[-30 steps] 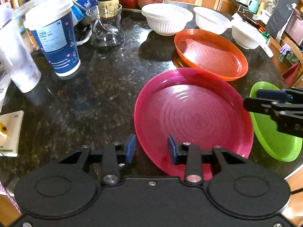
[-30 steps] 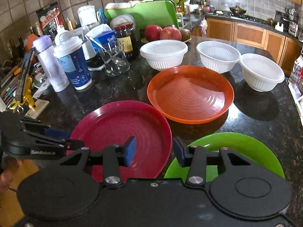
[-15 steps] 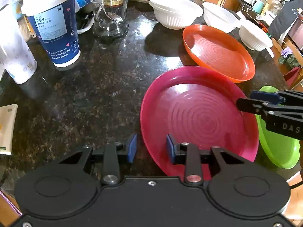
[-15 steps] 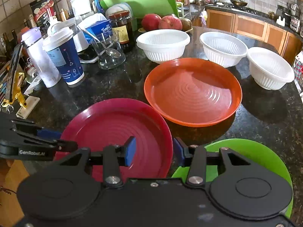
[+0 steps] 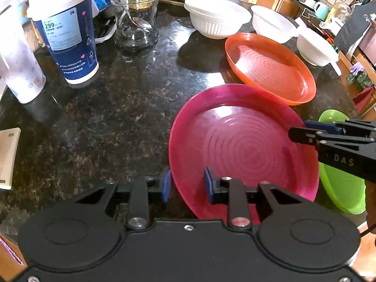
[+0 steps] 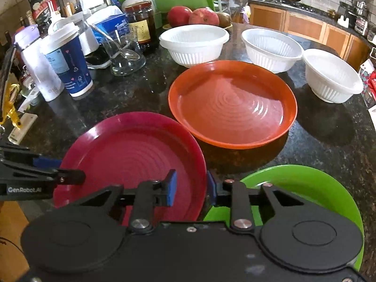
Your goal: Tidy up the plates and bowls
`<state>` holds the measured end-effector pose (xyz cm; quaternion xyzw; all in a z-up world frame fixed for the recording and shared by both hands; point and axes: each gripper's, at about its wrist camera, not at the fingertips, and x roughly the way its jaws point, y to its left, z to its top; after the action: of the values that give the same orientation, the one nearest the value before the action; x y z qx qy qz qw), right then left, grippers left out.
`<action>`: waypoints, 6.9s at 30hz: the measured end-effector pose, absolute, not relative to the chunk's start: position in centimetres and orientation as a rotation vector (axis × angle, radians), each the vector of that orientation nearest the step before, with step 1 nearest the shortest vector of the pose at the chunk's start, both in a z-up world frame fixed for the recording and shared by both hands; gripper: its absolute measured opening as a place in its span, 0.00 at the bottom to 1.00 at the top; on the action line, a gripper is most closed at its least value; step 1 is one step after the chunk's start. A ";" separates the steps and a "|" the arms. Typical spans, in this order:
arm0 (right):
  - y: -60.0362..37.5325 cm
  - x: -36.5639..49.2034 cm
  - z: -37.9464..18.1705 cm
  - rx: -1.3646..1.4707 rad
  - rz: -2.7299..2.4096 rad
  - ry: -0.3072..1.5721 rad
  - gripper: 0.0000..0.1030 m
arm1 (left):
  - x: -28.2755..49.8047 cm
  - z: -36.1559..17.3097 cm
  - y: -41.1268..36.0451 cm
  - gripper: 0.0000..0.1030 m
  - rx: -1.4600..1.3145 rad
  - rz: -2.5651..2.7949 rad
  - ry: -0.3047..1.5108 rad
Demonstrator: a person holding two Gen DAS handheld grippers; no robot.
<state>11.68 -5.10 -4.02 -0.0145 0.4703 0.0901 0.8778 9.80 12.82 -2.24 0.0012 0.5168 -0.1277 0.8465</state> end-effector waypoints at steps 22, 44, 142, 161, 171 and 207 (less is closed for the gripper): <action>0.6 9.4 -3.9 0.000 0.333 1.022 0.28 | 6.9 -1.6 19.3 0.34 0.018 -0.163 1.114; 4.0 12.0 -3.8 0.034 0.278 0.999 0.28 | 9.2 -1.4 22.2 0.34 0.030 -0.136 1.069; -24.7 3.7 -4.5 0.122 0.052 0.931 0.20 | 5.4 -1.8 -3.7 0.31 0.045 -0.265 1.103; -22.9 2.1 -3.2 0.147 0.092 0.893 0.20 | 2.9 0.2 -2.0 0.31 0.033 -0.213 1.046; -18.8 2.3 -1.6 0.122 0.128 0.862 0.20 | 1.9 1.3 1.8 0.31 0.011 -0.186 1.014; 3.3 9.0 -2.4 0.103 0.165 0.890 0.20 | 7.0 0.6 22.3 0.31 -0.028 -0.155 1.004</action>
<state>9.00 3.29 -2.39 0.0496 0.4298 0.0799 0.8980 7.05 22.28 0.60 -0.0133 0.4807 -0.0744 0.8736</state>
